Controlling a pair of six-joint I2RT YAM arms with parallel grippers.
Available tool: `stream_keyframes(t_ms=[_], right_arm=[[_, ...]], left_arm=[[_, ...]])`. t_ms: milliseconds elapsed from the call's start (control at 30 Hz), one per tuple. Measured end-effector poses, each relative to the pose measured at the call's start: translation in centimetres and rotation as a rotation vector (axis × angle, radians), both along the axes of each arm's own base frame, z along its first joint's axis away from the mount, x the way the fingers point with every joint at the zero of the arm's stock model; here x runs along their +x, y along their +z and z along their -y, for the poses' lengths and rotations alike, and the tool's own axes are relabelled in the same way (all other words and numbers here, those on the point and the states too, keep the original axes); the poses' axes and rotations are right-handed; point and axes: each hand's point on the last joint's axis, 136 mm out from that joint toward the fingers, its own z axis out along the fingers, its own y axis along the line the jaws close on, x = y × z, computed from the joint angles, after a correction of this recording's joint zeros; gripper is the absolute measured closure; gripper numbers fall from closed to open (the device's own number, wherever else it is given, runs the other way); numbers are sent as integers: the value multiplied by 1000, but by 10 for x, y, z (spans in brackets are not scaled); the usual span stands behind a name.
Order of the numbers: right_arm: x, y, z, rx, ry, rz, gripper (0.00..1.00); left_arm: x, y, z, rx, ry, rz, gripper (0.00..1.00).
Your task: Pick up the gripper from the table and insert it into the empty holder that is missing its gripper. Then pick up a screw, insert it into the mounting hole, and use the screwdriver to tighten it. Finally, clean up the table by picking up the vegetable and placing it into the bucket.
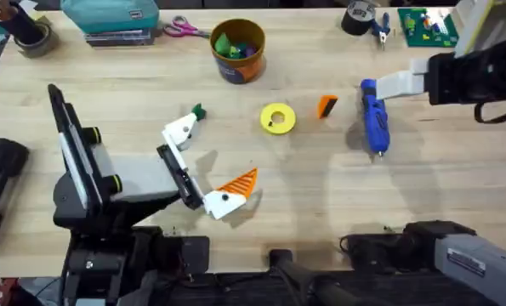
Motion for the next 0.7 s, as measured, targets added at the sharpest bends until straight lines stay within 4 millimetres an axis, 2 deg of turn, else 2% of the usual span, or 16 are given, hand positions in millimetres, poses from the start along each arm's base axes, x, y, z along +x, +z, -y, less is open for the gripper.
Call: stream_keyframes(t_ms=[233, 700], right_arm=[[0, 0, 0, 0, 0, 0, 4], [0, 0, 0, 0, 0, 0, 4]], left_arm=[[-10, -1, 5, -7, -64, -11, 15], [-12, -1, 7, -30, -78, -52, 15]])
